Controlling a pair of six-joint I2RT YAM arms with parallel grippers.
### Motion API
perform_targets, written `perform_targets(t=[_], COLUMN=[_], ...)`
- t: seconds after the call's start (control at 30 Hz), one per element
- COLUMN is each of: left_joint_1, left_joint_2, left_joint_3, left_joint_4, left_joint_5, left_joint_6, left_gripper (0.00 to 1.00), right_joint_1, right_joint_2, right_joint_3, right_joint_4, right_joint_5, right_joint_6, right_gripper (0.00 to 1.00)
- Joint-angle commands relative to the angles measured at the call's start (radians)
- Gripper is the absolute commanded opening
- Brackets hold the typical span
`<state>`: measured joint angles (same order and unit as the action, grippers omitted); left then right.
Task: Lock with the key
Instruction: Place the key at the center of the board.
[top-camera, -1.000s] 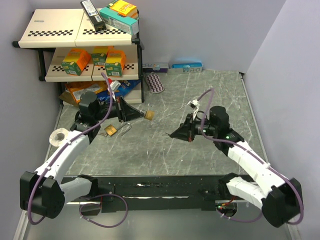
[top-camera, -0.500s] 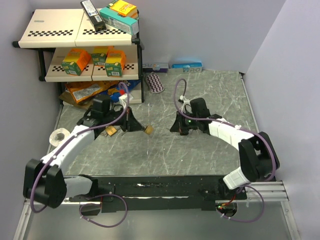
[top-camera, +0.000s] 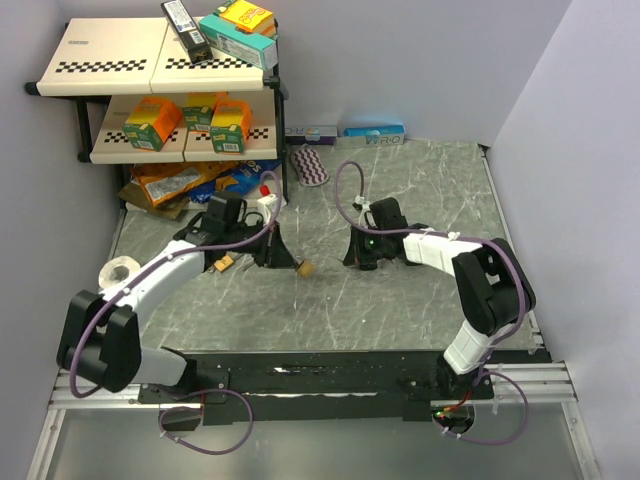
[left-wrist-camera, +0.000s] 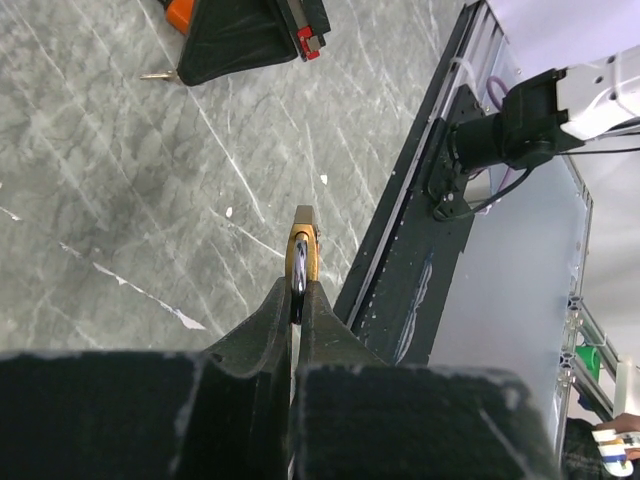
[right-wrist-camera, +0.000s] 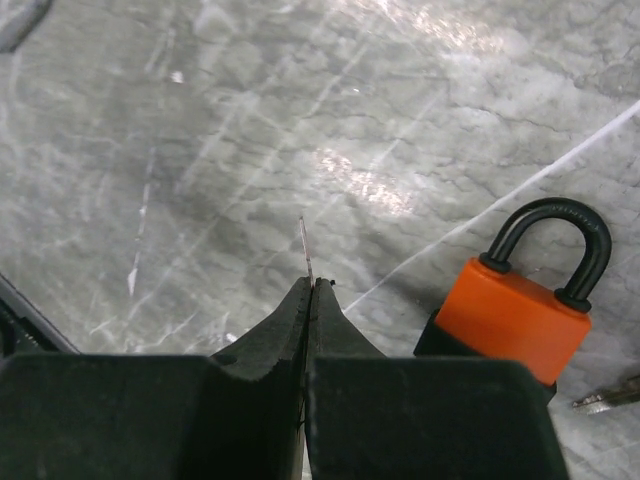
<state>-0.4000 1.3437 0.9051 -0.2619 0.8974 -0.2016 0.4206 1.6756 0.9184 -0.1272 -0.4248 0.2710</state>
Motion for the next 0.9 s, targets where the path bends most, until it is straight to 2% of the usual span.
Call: perform_targets(t=[0.0,0.03,0.17,0.23,0.3,0.53,0.63,0.73,0.77,0.8,0.83,0.87], left_joint_1=[-0.026,-0.031,-0.046,-0.046,-0.046,-0.048,-0.046,-0.043,-0.043,-0.043,-0.043,-0.042], left_joint_2=[0.05,0.06,0.09,0.104,0.115,0.14,0.141,0.141,0.141,0.146,0.15,0.158], left_joint_3=[0.031,0.029,0.037,0.04,0.044,0.061,0.066,0.063,0.061,0.061,0.063,0.066], left_joint_4=[0.09,0.096,0.115,0.118,0.115,0.09,0.076,0.062,0.059,0.05,0.047,0.041], left_joint_5=[0.006,0.006,0.005,-0.003,-0.006,-0.025,-0.028,-0.011,-0.002,0.02,0.029,0.04], left_joint_6=[-0.022,-0.028,-0.045,-0.051,-0.051,-0.045,-0.042,-0.05,-0.055,-0.059,-0.071,-0.074], left_gripper=[0.01,0.01,0.01,0.01,0.01,0.01,0.01,0.01,0.01,0.01,0.01,0.01], right_joint_1=[-0.003,-0.003,-0.003,-0.003,-0.003,-0.002,-0.003,0.0,0.0,0.007,0.012,0.02], right_joint_2=[0.036,0.041,0.064,0.068,0.067,0.061,0.006,-0.095,-0.121,-0.169,-0.189,-0.224], right_joint_3=[0.054,0.062,0.077,0.079,0.082,0.097,0.083,0.037,0.027,0.011,0.005,-0.003], right_joint_4=[0.011,0.006,-0.006,-0.006,-0.011,-0.043,-0.023,0.023,0.031,0.037,0.034,0.028], right_joint_5=[0.024,0.027,0.035,0.035,0.032,0.029,-0.006,-0.075,-0.106,-0.13,-0.146,-0.163], right_joint_6=[-0.003,-0.001,0.002,0.007,0.008,-0.001,-0.007,-0.035,-0.047,-0.079,-0.099,-0.145], right_gripper=[0.0,0.0,0.14,0.17,0.26,0.36,0.4,0.55,0.65,0.69,0.81,0.83])
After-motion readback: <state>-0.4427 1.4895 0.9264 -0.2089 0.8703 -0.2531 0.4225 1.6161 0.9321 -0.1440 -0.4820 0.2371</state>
